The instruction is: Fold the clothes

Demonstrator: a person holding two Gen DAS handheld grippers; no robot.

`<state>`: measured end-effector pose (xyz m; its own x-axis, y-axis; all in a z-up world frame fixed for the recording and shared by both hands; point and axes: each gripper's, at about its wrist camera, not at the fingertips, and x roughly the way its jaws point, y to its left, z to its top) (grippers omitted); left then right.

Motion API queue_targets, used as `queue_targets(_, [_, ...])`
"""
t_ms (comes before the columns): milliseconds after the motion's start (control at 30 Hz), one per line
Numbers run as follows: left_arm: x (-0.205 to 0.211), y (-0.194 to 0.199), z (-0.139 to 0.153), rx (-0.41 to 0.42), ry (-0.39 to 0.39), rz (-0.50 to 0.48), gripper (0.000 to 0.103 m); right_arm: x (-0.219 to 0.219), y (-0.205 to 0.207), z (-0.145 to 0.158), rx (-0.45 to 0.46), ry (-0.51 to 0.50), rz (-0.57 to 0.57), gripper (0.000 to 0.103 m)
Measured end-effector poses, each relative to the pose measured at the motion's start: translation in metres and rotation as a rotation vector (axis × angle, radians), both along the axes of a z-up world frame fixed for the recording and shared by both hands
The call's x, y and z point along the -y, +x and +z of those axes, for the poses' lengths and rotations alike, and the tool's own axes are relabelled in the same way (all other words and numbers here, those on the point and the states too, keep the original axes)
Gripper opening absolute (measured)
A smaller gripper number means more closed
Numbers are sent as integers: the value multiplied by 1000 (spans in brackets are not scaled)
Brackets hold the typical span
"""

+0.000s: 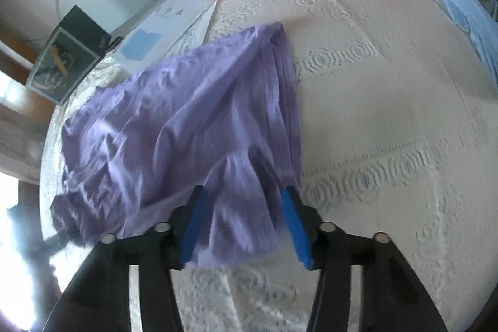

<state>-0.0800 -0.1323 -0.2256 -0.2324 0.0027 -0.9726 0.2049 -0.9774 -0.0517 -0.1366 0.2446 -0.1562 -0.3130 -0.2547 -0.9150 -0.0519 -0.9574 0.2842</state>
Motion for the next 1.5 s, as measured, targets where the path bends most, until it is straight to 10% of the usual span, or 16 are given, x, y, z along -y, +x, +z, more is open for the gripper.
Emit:
queue_targets(100, [7, 5, 3, -15, 23, -11, 26, 14, -11, -15, 23, 25, 36, 52])
queue_targets(167, [12, 7, 7, -18, 48, -13, 13, 22, -12, -23, 54, 55, 59, 3])
queue_targets(467, [30, 93, 67, -171, 103, -1, 12, -24, 75, 42, -103, -56, 8, 5])
queue_targets(700, [0, 154, 28, -35, 119, -22, 13, -48, 135, 15, 46, -57, 77, 5])
queue_targets(800, [-6, 165, 26, -7, 120, -16, 24, -47, 143, -12, 135, -29, 98, 9])
queue_targets(933, [4, 178, 59, -100, 109, 24, 70, -61, 146, -17, 147, 8, 79, 13])
queue_targets(1200, [63, 139, 50, -145, 8, 166, 70, -72, 150, 1, 77, 2, 67, 13])
queue_targets(1367, [69, 121, 10, -79, 5, 154, 49, -65, 160, -7, 71, -8, 33, 29])
queue_targets(1500, [62, 121, 3, -31, -29, 121, 11, -49, 163, -22, 74, 23, 45, 41])
